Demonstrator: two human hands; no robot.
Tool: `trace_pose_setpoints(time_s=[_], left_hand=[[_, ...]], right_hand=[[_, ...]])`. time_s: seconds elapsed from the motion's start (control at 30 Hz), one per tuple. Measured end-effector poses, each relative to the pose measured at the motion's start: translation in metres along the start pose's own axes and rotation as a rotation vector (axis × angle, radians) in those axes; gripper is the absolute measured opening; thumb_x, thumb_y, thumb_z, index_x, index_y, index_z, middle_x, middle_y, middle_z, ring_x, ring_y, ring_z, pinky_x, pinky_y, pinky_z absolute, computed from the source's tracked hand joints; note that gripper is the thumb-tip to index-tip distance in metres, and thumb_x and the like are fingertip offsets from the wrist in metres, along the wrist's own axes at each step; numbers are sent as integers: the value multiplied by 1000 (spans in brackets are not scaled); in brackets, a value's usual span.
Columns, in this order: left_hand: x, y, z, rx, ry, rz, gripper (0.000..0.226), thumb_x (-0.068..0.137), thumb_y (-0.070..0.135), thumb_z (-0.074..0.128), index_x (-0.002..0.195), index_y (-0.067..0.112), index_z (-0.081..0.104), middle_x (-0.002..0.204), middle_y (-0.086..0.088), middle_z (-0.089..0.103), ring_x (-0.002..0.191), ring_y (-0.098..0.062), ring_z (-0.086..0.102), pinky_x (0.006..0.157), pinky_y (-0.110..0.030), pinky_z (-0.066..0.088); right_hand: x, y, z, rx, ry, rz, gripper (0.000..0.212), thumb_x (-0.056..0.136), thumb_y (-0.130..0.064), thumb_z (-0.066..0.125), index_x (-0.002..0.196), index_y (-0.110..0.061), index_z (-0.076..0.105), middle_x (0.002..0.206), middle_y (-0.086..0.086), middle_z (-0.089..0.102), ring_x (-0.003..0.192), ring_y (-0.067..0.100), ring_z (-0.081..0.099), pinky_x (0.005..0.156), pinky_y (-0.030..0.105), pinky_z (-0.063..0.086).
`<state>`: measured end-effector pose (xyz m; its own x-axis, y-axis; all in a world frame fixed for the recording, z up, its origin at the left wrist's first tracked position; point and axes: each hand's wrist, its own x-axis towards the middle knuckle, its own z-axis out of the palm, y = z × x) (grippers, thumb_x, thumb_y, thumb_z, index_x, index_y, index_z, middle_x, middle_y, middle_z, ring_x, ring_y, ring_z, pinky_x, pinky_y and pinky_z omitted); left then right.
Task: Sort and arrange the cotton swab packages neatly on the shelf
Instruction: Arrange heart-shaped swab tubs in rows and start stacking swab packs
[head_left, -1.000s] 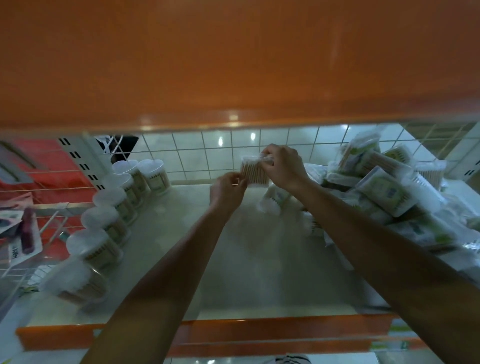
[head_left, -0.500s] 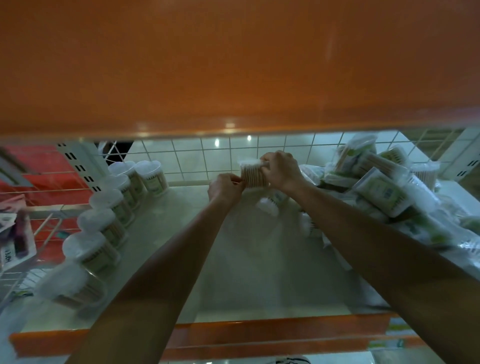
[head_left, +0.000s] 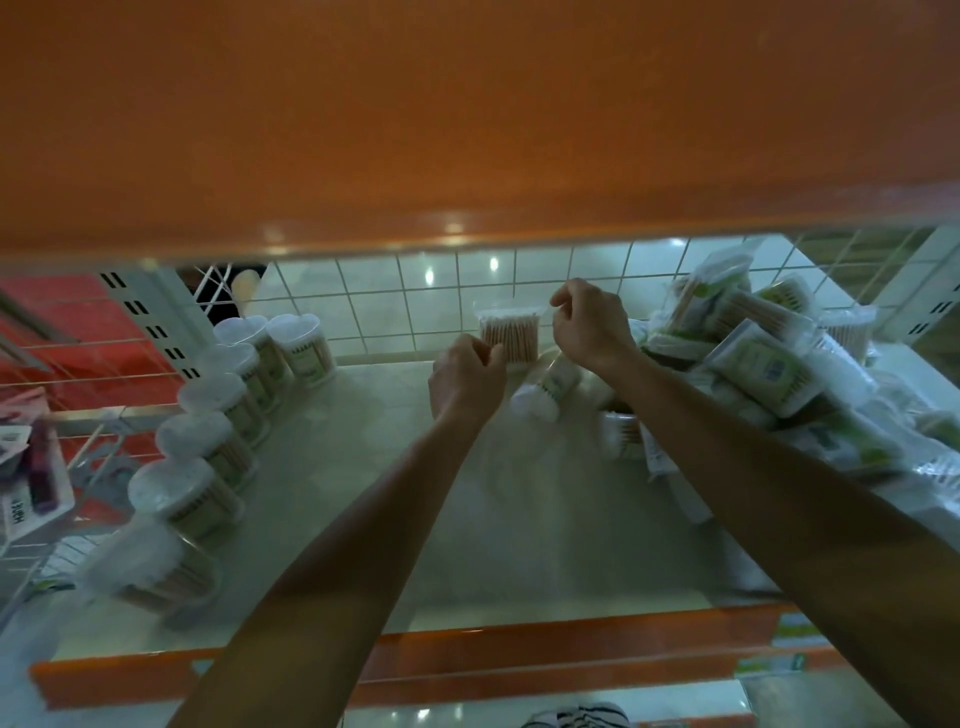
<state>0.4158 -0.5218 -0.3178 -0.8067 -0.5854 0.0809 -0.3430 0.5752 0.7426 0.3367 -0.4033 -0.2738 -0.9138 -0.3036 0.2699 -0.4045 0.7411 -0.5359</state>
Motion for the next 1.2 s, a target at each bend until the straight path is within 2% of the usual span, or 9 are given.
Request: trace_pose_setpoints(time_s=[0.07,0.13,0.23,0.33,0.43,0.67,0.9,1.07,1.2], left_hand=[[-12,8,4,19,-77,58,33,91,47,52,93,15,59,84,-1,62,71,-11,56,57,-24,43],[-20,13,10,50,-153,68,44,86,59,54,92,16,61,82,2,63,68,-9,57,53,-23,42],[-29,12,18,163,-194,76,59,76,64,62,111,17,57,96,0,61,84,-16,58,65,-30,48],[-34,11,21,206,-189,102,59,76,55,68,121,19,54,109,-3,60,95,-17,53,69,-28,38],[-34,9,17,121,-201,90,58,74,48,73,121,19,54,111,-3,60,93,-15,51,70,-27,36],[-42,4,-1,-196,-179,126,60,73,29,79,126,17,53,118,-4,58,99,-16,55,79,-29,49],[-48,-7,-8,-407,-112,96,62,75,30,79,127,20,47,125,-4,57,92,-13,61,61,-15,51],[-45,-17,-13,-588,-110,60,54,79,23,75,129,19,55,120,-5,62,98,-18,66,75,-30,58],[-43,-21,-19,-728,-124,62,29,82,28,72,110,21,69,105,-4,69,97,-18,67,82,-40,57]], right_hand=[[-3,1,-4,-11,-30,12,27,88,-2,51,113,-6,59,113,11,64,104,25,58,82,27,42],[-7,0,-7,-31,-114,17,32,87,-1,51,118,-8,57,116,11,62,105,25,58,83,27,44],[-14,-1,-9,-159,-324,-2,40,85,-6,58,124,-11,54,118,10,61,102,24,58,83,31,47],[-18,0,-11,-248,-405,-40,40,82,-10,59,122,-12,55,117,9,62,101,23,58,82,33,47],[-20,-1,-16,-240,-430,-80,41,83,-9,58,124,-13,55,120,8,60,105,22,56,82,31,46],[-25,1,-24,-152,-464,-180,37,86,-9,55,123,-10,59,122,8,60,108,19,55,82,23,39],[-31,-2,-21,41,-565,-265,34,87,-2,54,119,-10,62,115,7,64,100,16,59,90,32,49],[-31,1,-19,124,-560,-246,32,88,-11,59,120,-14,59,113,5,64,102,16,60,87,32,53],[-34,3,-19,228,-620,-184,39,85,-7,62,123,-9,55,113,8,62,103,18,59,86,35,54]])
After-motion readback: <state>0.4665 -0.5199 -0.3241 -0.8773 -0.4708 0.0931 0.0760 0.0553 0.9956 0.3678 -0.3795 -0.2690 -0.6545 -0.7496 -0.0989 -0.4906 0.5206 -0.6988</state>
